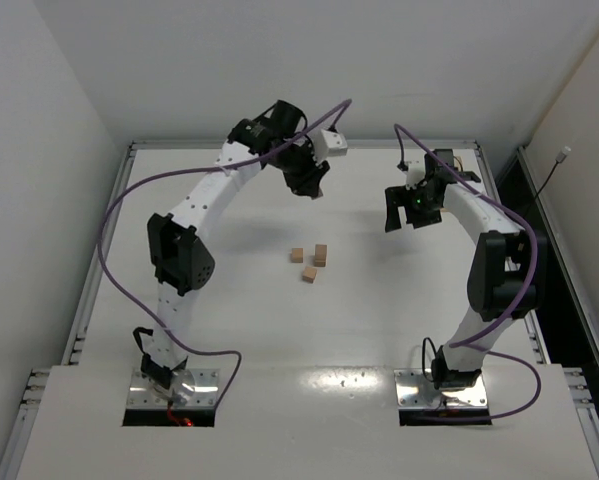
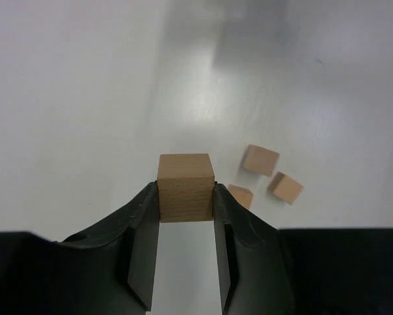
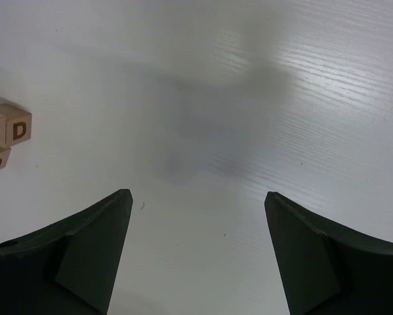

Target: Build the wood block tower

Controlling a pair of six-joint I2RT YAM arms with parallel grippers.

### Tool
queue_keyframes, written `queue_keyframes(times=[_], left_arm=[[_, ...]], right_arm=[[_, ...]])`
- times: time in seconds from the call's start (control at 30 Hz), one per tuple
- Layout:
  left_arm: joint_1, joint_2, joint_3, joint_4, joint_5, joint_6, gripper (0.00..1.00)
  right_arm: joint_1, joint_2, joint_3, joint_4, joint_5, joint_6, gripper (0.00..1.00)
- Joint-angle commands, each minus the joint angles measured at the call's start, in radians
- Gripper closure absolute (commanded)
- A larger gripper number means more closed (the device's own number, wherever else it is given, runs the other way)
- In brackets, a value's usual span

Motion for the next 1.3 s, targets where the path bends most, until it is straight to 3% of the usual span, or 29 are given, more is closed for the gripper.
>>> queue_keyframes(times=[0.0,0.3,1.27], left_arm=[[-0.058,0.037,-0.023,-0.223,0.065,0.153,1.00],[-0.157,0.046,-0.045,-0.209,0.002,0.143,1.00],[-0.167,0.131,-0.109,-0.169,-0.065,0.094,1.00]], right_arm=[[0.005,-0.003,0.042,0.011,-0.019,-0.022,0.20],[0.005,-0.012,0.031,0.011,-0.019,-0.022,0.20],[0.005,0.006,0.031,0.011,-0.037,-0.022,0.20]])
